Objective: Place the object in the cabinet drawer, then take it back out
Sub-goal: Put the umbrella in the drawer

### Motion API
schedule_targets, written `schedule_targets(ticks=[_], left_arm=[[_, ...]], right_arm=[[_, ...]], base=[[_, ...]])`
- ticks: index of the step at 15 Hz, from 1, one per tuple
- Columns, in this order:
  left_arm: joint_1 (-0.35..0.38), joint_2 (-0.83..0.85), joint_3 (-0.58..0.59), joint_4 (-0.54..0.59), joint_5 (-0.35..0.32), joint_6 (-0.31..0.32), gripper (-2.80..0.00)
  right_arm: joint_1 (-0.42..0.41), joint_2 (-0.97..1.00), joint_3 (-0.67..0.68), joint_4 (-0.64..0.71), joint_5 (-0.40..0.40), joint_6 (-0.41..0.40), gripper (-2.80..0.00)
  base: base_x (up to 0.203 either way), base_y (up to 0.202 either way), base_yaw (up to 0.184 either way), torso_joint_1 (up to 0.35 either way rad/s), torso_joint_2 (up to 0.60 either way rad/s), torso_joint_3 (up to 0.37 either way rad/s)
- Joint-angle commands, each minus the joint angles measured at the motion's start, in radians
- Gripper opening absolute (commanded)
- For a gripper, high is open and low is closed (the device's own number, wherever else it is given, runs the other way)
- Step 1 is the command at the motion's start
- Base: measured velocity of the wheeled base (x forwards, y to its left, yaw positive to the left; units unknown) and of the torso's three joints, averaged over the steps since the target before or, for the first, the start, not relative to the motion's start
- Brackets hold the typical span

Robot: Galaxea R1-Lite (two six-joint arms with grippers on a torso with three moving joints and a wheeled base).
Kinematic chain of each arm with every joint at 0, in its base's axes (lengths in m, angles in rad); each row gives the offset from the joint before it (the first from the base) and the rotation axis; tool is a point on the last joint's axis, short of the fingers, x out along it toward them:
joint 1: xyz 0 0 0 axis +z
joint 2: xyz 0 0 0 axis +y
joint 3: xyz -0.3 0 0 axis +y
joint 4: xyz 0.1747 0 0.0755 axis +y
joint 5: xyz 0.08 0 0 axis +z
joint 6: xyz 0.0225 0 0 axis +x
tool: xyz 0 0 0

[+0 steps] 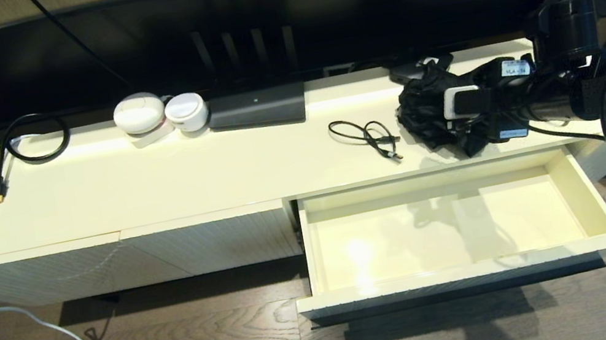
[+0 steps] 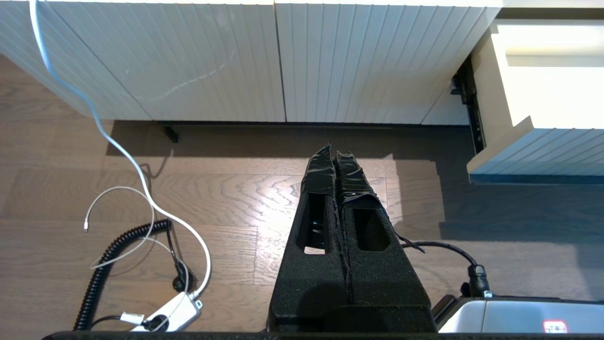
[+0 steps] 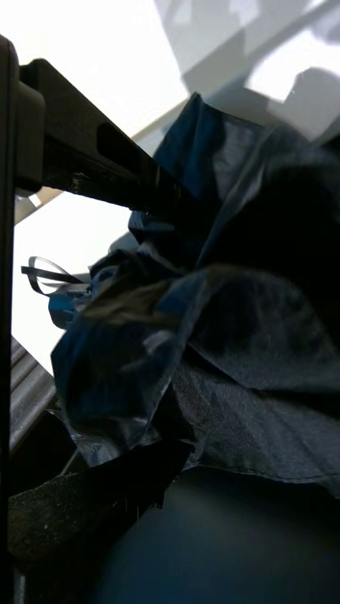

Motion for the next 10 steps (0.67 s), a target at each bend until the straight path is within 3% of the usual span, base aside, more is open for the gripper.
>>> schedule_targets(ticks=[1,10], left_arm=[[0.000,0.000,0.000,-0.001,0.000,-0.001,-2.80],[0.001,0.000,0.000,-0.001,0.000,-0.001,-2.80]], right_arm=[[-0.005,0.041,-0.034,-0.001,-0.001,-0.008,0.00],[-0.019,0.121,-0.115,-0.022,-0.002,-0.004,0.00]], base=[[0.000,0.000,0.000,0.000,0.00,0.000],[0.000,0.000,0.000,0.000,0.00,0.000]])
